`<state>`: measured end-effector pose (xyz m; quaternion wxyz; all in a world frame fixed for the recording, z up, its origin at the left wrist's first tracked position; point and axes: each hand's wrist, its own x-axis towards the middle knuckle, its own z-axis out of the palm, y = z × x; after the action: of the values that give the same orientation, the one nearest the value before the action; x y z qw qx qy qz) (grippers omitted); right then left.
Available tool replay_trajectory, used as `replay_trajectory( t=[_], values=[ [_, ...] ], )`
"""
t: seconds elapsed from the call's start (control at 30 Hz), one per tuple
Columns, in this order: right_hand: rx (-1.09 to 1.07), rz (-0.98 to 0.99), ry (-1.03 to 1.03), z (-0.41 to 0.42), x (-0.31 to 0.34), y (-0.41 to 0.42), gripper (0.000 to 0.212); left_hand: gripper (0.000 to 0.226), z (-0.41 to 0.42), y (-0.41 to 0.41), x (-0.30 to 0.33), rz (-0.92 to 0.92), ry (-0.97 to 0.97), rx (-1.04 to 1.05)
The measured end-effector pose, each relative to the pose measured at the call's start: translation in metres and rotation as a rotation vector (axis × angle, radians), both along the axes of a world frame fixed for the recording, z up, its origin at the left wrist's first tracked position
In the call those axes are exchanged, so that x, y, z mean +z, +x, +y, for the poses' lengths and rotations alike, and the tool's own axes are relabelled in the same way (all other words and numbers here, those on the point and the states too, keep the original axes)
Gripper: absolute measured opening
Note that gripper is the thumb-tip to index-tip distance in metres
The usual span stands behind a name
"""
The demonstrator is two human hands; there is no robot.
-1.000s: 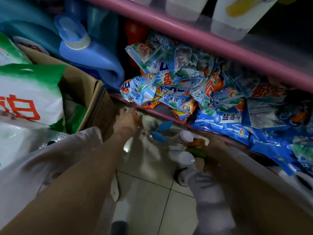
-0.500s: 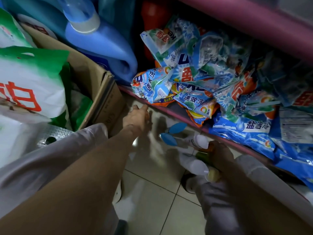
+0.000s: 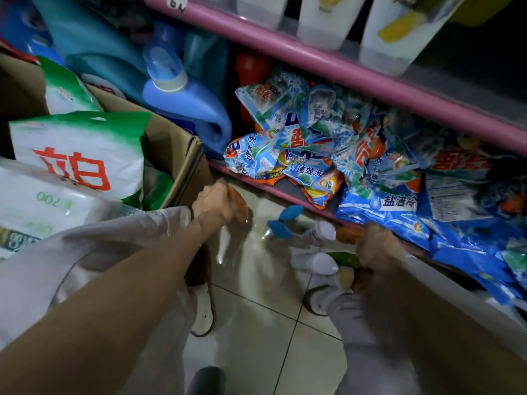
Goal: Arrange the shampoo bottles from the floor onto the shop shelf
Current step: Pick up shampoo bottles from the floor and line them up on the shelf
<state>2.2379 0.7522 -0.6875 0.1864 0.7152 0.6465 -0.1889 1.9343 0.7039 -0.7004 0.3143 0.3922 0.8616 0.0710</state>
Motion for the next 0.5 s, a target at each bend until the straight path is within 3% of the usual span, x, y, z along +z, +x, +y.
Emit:
replay_trajectory(
  t=[0.13,0.33,0.5],
  values=[
    [-0.25,0.12,0.085,-0.006,0.051,0.012,0.038,0.037,-0.007,0.0,0.054,-0.031,0.202,-0.015],
    [-0.415,0.507,0.133,-0.03,0.132,0.046,0.019,0.022,-0.026,0.011,0.145,-0.151,0.552,-0.087],
    [-0.346,0.777,0.268,-0.044,0.209,0.051,0.013,0.018,-0.028,0.032,0.221,-0.282,0.788,-0.12]
  ],
)
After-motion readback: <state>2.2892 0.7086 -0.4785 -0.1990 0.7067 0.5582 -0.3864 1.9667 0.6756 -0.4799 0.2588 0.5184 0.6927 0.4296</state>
